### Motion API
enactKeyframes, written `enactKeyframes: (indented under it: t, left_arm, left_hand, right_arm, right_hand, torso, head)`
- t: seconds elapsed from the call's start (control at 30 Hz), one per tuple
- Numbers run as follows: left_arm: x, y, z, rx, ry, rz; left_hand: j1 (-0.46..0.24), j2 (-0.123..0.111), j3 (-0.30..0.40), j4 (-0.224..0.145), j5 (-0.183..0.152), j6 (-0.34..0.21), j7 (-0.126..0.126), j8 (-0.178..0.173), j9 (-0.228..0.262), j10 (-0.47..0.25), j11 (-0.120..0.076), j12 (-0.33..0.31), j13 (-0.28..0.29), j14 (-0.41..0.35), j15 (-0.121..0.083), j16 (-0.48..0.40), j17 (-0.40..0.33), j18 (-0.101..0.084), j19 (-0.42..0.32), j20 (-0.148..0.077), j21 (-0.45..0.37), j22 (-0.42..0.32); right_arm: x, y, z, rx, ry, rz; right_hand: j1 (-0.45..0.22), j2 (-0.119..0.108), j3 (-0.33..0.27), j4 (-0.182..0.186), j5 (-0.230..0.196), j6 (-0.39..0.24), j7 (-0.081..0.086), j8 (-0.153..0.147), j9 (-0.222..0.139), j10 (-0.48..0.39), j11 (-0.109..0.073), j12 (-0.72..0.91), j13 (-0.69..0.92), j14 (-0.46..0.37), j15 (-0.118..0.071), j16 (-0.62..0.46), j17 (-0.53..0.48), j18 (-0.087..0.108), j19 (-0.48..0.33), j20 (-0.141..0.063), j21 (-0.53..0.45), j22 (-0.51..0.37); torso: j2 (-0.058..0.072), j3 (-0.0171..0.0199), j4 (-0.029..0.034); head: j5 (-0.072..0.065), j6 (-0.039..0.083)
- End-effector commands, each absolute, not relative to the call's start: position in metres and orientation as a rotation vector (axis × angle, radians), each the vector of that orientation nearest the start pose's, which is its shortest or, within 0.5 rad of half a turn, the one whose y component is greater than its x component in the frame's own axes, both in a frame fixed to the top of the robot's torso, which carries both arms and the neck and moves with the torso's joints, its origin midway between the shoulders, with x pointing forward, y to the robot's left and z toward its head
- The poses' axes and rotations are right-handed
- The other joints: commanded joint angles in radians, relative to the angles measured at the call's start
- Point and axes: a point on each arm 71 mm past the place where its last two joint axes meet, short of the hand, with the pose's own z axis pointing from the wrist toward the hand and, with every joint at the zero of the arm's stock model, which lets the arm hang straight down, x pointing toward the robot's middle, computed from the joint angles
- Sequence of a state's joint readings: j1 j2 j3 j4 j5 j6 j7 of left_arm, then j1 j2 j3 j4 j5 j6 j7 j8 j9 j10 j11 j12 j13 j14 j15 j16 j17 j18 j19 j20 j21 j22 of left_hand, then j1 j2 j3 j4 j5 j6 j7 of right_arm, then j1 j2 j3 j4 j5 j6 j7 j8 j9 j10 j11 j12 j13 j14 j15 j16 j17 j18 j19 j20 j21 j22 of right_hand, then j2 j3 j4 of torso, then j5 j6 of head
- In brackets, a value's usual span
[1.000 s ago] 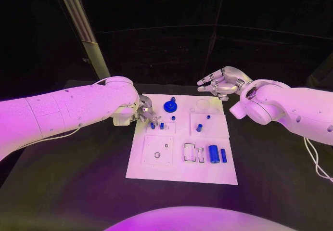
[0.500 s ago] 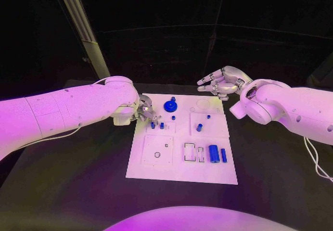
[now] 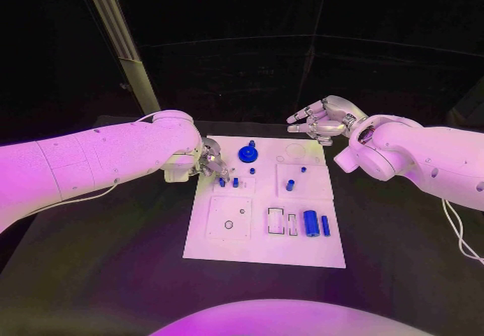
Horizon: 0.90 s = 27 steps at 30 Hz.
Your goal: Assemble the parts on the task board
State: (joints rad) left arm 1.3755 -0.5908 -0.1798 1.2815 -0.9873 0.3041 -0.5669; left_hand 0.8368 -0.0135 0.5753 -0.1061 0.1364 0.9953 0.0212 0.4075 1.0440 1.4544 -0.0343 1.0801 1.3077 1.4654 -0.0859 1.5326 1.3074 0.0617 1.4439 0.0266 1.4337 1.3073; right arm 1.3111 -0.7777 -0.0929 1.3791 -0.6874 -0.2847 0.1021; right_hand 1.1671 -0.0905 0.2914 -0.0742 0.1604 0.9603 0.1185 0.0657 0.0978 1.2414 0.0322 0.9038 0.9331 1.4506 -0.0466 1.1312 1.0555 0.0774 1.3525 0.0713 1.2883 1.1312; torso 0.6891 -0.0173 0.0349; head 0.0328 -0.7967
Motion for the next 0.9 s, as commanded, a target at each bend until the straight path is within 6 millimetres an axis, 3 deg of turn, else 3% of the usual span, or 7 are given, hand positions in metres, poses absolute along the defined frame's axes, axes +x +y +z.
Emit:
enactKeyframes:
  t: [0.03,0.23,0.33,0.4,0.77,0.9]
  left_arm:
    - [0.5223,0.1648,-0.2061,-0.028,2.469,-0.265]
    - [0.5223,0.1646,-0.2063,-0.027,2.47,-0.266]
    - [0.5227,0.1645,-0.2061,-0.032,2.464,-0.271]
    - [0.523,0.1645,-0.206,-0.036,2.459,-0.274]
    - [0.5239,0.1658,-0.2055,-0.061,2.441,-0.289]
    - [0.5247,0.1673,-0.2048,-0.081,2.419,-0.3]
  left_hand:
    - [0.001,-0.011,-0.007,0.003,-0.003,0.009,0.001,0.001,-0.002,-0.001,-0.007,-0.005,0.028,0.094,-0.005,0.003,0.213,-0.012,0.004,-0.003,0.002,0.088]
    - [-0.005,-0.019,-0.014,0.011,-0.01,0.011,0.001,0.0,-0.003,-0.001,-0.007,-0.007,0.027,0.093,-0.005,0.003,0.212,-0.012,0.004,-0.003,0.002,0.088]
    - [-0.012,-0.028,-0.029,0.025,-0.076,0.016,0.0,0.0,-0.005,0.0,-0.007,-0.006,0.026,0.094,-0.005,0.003,0.213,-0.012,0.004,-0.003,0.001,0.089]
    - [-0.02,-0.04,-0.044,0.035,-0.087,0.019,0.002,0.0,-0.006,0.001,-0.006,-0.005,0.026,0.094,-0.005,0.003,0.213,-0.012,0.005,-0.003,0.001,0.09]
    - [-0.042,-0.1,-0.105,0.082,-0.088,0.024,0.003,-0.003,-0.008,0.001,-0.006,-0.006,0.025,0.093,-0.005,0.003,0.212,-0.013,0.005,-0.004,0.001,0.091]
    - [-0.04,-0.109,-0.115,0.096,-0.088,0.025,0.002,-0.004,-0.009,0.001,-0.006,-0.005,0.025,0.093,-0.005,0.003,0.212,-0.013,0.006,-0.004,0.001,0.092]
  right_arm:
    - [0.5251,-0.2101,-0.1567,0.446,1.686,1.074]
    - [0.5252,-0.2101,-0.1566,0.446,1.685,1.074]
    - [0.5252,-0.2101,-0.1566,0.446,1.685,1.074]
    - [0.5252,-0.2101,-0.1566,0.446,1.685,1.074]
    - [0.5253,-0.2102,-0.1566,0.446,1.684,1.073]
    - [0.5254,-0.2102,-0.1566,0.446,1.684,1.073]
  right_hand:
    - [-0.008,-0.002,0.0,-0.005,0.005,-0.003,0.0,-0.001,0.001,-0.004,0.0,-0.003,-0.001,0.007,0.003,-0.006,-0.001,0.016,0.0,-0.004,-0.007,-0.001]
    - [-0.008,-0.002,0.0,-0.005,0.005,-0.003,0.0,-0.001,0.001,-0.004,0.0,-0.003,-0.001,0.007,0.003,-0.006,-0.001,0.016,0.0,-0.004,-0.007,-0.001]
    - [-0.008,-0.002,0.0,-0.005,0.005,-0.003,0.0,-0.001,0.001,-0.004,0.0,-0.003,-0.001,0.007,0.003,-0.006,-0.001,0.016,0.0,-0.004,-0.007,-0.001]
    - [-0.008,-0.002,0.0,-0.005,0.005,-0.003,0.0,-0.001,0.001,-0.004,0.0,-0.003,-0.001,0.007,0.003,-0.006,-0.001,0.016,0.0,-0.004,-0.007,-0.001]
    - [-0.009,-0.002,0.0,-0.005,0.005,-0.003,0.0,-0.001,0.001,-0.005,0.0,-0.004,-0.002,0.006,0.003,-0.009,-0.003,0.016,-0.001,-0.004,-0.009,-0.004]
    - [-0.009,-0.002,0.0,-0.005,0.005,-0.003,0.0,-0.001,0.001,-0.005,0.0,-0.004,-0.002,0.006,0.003,-0.009,-0.003,0.016,-0.001,-0.004,-0.009,-0.004]
  torso:
    - [0.0,0.0,-0.0002]
    - [0.0,-0.0003,0.0003]
    - [0.0,-0.0001,0.0002]
    - [0.0,0.0,0.0002]
    - [0.0,-0.0003,0.0003]
    - [0.0,-0.0004,0.0005]
  head:
    - [0.0,-0.001]
    - [0.0,-0.002]
    - [-0.001,-0.002]
    - [-0.001,-0.002]
    - [-0.001,-0.002]
    - [0.0,0.0]
